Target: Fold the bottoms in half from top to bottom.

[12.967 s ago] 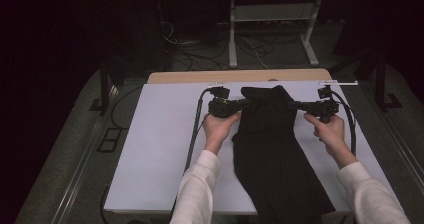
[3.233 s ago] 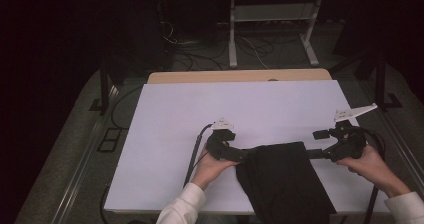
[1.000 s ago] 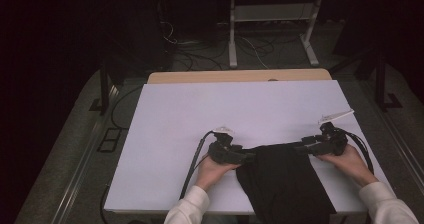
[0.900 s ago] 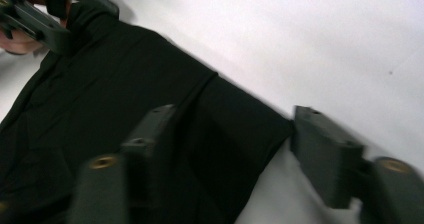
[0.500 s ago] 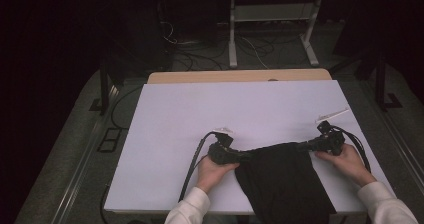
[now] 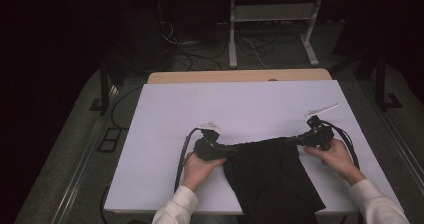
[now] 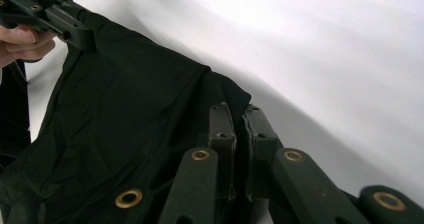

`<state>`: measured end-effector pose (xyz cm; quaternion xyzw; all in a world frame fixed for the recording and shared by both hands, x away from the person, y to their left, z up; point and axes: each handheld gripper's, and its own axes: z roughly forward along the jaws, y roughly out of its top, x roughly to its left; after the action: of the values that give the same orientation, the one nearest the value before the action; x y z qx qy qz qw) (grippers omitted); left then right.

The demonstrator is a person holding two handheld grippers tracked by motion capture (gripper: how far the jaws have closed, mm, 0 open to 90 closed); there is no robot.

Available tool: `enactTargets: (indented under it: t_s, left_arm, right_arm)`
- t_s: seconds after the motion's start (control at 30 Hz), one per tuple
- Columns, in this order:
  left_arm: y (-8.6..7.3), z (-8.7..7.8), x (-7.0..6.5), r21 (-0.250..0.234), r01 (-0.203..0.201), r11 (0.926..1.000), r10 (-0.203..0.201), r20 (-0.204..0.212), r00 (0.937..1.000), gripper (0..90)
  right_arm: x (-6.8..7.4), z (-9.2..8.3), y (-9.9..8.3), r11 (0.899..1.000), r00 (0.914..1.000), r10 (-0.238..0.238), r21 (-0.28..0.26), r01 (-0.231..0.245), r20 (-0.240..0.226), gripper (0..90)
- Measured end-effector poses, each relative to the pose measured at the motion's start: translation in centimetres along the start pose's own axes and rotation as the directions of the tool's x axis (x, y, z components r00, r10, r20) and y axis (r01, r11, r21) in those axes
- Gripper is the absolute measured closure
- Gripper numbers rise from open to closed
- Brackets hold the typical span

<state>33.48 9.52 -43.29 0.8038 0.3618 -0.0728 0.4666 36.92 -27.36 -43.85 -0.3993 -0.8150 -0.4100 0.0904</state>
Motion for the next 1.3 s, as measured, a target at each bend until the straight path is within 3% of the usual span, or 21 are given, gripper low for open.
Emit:
enactTargets:
  t_s: [0.27,0.4,0.6,0.77,0.87,1.07,1.2,1.3]
  left_arm:
    - [0.8,-1.9,0.8,0.005,-0.008,1.0,0.009,-0.044,0.999,81.3]
    - [1.6,-2.5,1.3,0.009,-0.017,0.9998,0.018,-0.076,0.9969,81.4]
    - [3.2,-2.8,2.8,0.033,-0.038,0.9987,0.042,-0.121,0.9918,81.5]
    - [4.6,-2.7,4.0,0.048,-0.053,0.9974,0.059,-0.128,0.9901,81.6]
    - [5.7,-2.5,4.5,0.091,-0.094,0.9914,0.106,-0.128,0.9861,81.6]
    - [7.1,-2.4,4.9,0.103,-0.124,0.9869,0.135,-0.117,0.9838,81.5]
    - [7.6,-2.2,5.3,0.134,-0.173,0.9758,0.187,-0.101,0.9772,81.5]
    - [7.9,-1.9,6.0,0.162,-0.169,0.9721,0.187,-0.104,0.9768,81.5]
  right_arm:
    - [0.6,1.3,1.4,1.0,0.9996,-0.003,-0.013,0.003,-0.03,83.4]
    - [0.9,1.9,2.2,0.999,0.9998,-0.001,-0.033,0.0,-0.022,83.4]
    - [0.2,3.0,3.2,0.995,0.9977,0.061,-0.072,-0.063,-0.028,83.3]
    - [-0.5,3.7,4.0,0.991,0.9954,0.093,-0.091,-0.095,-0.021,83.3]
    - [-0.8,4.0,4.4,0.99,0.9947,0.103,-0.091,-0.103,-0.007,83.3]
    - [-1.5,4.2,4.6,0.984,0.9924,0.123,-0.126,-0.122,0.002,83.3]
    - [-1.8,4.4,4.9,0.983,0.992,0.126,-0.134,-0.124,0.01,83.3]
    - [-2.0,4.7,5.3,0.986,0.9918,0.125,-0.116,-0.122,0.026,83.3]
